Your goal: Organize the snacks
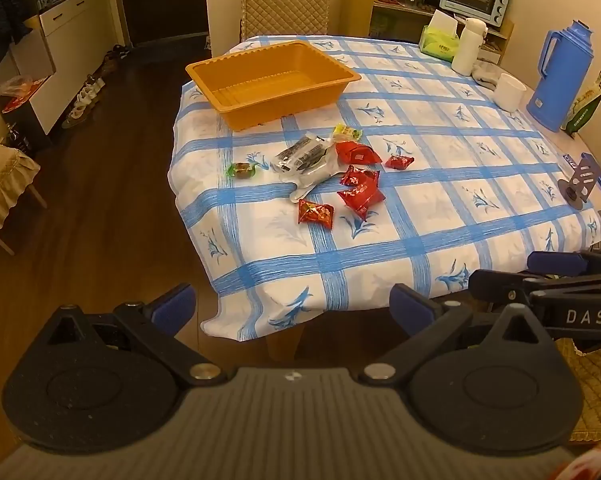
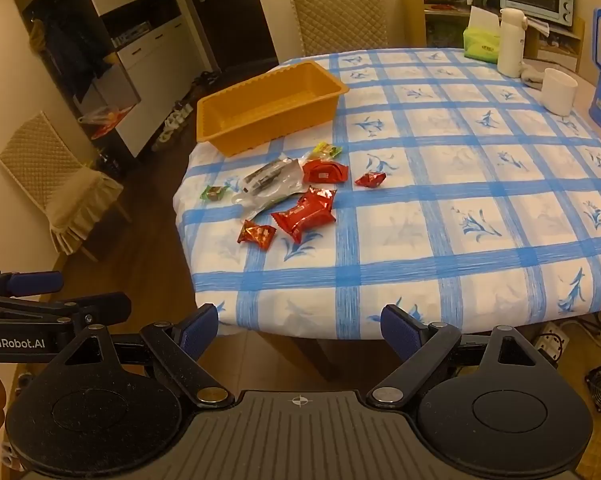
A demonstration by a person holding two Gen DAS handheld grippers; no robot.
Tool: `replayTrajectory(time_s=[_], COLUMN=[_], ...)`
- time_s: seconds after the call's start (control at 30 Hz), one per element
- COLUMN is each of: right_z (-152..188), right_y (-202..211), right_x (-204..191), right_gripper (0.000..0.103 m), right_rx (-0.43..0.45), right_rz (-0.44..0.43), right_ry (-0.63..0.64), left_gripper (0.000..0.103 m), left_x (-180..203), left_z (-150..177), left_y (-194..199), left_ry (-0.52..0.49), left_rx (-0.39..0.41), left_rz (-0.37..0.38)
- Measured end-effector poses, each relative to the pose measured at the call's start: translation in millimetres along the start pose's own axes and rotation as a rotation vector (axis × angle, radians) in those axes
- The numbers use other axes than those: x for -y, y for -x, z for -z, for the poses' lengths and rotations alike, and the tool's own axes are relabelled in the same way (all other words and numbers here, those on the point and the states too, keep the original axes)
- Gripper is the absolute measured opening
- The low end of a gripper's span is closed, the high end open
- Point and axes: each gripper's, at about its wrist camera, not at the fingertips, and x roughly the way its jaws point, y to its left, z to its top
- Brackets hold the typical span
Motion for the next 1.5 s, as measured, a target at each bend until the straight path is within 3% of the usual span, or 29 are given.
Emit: replayTrajectory(time_s=[1.5], right_z=[-1.0], right_y=[-4.5], right_x=[-4.3], right_gripper=[0.088], right_rx=[0.0], right_rz=[-0.005], right_ry=[0.015], left_gripper=[0.103], left_x=[-4.9], left_z=[1.2], left_y=[4.2], left_ry=[0.019], left_rx=[0.002], left_rz=[-0.007])
